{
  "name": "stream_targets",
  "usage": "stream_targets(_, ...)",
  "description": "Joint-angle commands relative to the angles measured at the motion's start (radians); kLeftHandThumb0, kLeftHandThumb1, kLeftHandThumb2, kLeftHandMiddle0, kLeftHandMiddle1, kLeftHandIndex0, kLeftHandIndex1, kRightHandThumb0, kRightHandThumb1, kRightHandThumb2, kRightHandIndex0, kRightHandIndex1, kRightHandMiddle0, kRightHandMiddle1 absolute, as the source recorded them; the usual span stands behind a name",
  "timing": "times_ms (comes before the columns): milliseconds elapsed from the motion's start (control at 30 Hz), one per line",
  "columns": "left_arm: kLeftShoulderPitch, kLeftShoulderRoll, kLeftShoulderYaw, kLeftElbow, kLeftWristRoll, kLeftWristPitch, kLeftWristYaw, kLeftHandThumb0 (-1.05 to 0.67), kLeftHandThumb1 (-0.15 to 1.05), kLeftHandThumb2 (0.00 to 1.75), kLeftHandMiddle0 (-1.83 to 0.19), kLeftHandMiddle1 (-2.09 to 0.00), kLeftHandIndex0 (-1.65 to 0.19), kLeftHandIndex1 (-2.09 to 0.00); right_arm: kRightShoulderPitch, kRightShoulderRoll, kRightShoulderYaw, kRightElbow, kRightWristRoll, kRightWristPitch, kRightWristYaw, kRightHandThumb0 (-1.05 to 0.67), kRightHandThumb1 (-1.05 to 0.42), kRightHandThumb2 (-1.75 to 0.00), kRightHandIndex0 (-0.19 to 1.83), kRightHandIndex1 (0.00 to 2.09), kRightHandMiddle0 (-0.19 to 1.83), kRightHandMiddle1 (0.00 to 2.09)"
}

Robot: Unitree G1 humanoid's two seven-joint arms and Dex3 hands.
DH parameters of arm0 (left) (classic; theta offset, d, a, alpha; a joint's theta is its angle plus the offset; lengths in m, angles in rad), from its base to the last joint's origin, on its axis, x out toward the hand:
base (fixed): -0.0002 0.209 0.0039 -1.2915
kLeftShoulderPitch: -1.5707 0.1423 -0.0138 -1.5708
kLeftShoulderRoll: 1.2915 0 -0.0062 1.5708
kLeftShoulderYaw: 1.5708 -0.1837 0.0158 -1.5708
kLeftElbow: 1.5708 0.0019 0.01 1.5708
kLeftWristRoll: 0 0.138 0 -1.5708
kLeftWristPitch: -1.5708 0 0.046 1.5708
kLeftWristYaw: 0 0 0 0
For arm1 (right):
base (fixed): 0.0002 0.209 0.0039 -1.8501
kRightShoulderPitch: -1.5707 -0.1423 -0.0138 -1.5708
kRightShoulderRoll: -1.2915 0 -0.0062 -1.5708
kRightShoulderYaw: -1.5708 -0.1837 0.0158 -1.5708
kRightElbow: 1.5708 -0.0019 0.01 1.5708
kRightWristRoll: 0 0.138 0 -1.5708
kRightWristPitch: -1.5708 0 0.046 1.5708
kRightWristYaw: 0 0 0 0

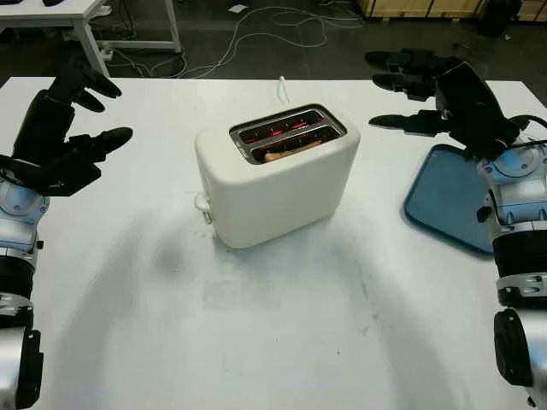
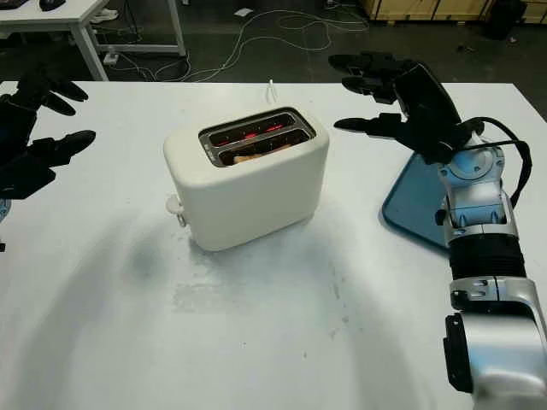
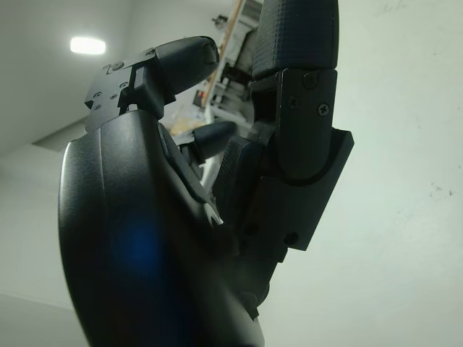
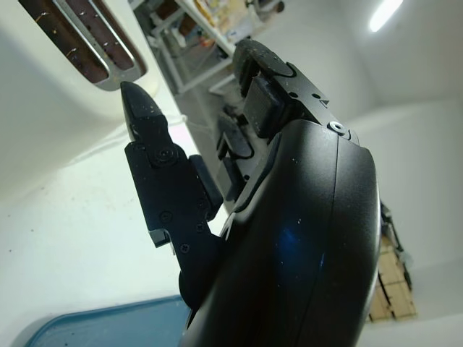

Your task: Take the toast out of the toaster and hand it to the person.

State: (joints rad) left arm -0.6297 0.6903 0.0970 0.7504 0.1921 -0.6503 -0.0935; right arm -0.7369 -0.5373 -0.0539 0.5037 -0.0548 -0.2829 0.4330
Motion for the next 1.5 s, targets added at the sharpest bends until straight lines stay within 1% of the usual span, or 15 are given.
stream_targets(0, 0.001, -0.003, 0.001, -0.006, -0.004, -0.007, 0.005, -1.05, 0.92, 0.47, 0.0, -1.75, 0.0, -1.61, 0.003, 0.002, -0.004, -0.01, 0.012, 0.006, 0.0, -0.22, -0.77, 0.0, 0.55, 0.0, 0.54, 0.0)
stream_targets(267, 0.002, -0.006, 0.002, -0.003, -0.004, -0.011, 0.009, -1.05, 0.92, 0.47, 0.0, -1.75, 0.0, -1.6, 0.003, 0.003, -0.004, -0.007, 0.011, 0.006, -0.003, -0.23, -0.77, 0.0, 0.55, 0.0, 0.54, 0.0)
stream_targets(533, 0.001, -0.008, 0.003, -0.004, -0.011, -0.01, 0.002, -1.05, 0.92, 0.47, 0.0, -1.75, 0.0, -1.61, 0.003, 0.004, -0.005, -0.008, 0.013, 0.007, -0.001, -0.2, -0.77, 0.0, 0.55, 0.0, 0.53, 0.0)
stream_targets(767, 0.002, -0.006, 0.003, -0.007, -0.008, -0.008, 0.003, -1.05, 0.92, 0.48, 0.0, -1.75, 0.0, -1.62, 0.004, 0.0, -0.001, -0.012, 0.002, 0.01, -0.006, -0.27, -0.77, 0.0, 0.55, 0.0, 0.53, 0.0)
stream_targets(933, -0.001, -0.007, 0.003, 0.0, -0.011, -0.016, 0.002, -1.05, 0.92, 0.46, 0.0, -1.75, 0.0, -1.6, 0.004, 0.003, -0.003, -0.009, 0.008, 0.0, -0.004, -0.23, -0.77, 0.0, 0.55, 0.0, 0.53, 0.0)
stream_targets(1100, 0.0, -0.007, 0.003, -0.004, -0.009, -0.009, 0.004, -1.05, 0.92, 0.47, 0.0, -1.75, 0.0, -1.61, -0.001, 0.002, -0.002, 0.009, 0.006, -0.015, -0.004, -0.25, -0.77, 0.0, 0.56, 0.01, 0.54, 0.0)
stream_targets(1267, 0.0, -0.005, 0.001, -0.006, -0.001, -0.002, 0.009, -1.05, 0.92, 0.47, 0.0, -1.75, 0.0, -1.61, 0.001, 0.001, 0.001, -0.007, -0.003, -0.004, -0.012, -0.24, -0.77, 0.0, 0.56, 0.01, 0.55, 0.01)
stream_targets(1367, -0.002, -0.003, 0.0, -0.002, 0.0, -0.013, 0.01, -1.05, 0.92, 0.48, 0.0, -1.75, 0.0, -1.61, 0.001, 0.002, -0.002, -0.008, 0.006, 0.004, -0.004, -0.23, -0.77, 0.0, 0.55, 0.0, 0.54, 0.0)
stream_targets(1467, 0.0, -0.003, 0.001, -0.011, -0.005, 0.001, 0.003, -1.05, 0.92, 0.48, 0.0, -1.75, 0.0, -1.61, 0.001, 0.003, -0.003, -0.009, 0.009, 0.007, -0.002, -0.22, -0.77, 0.0, 0.55, 0.0, 0.53, 0.0)
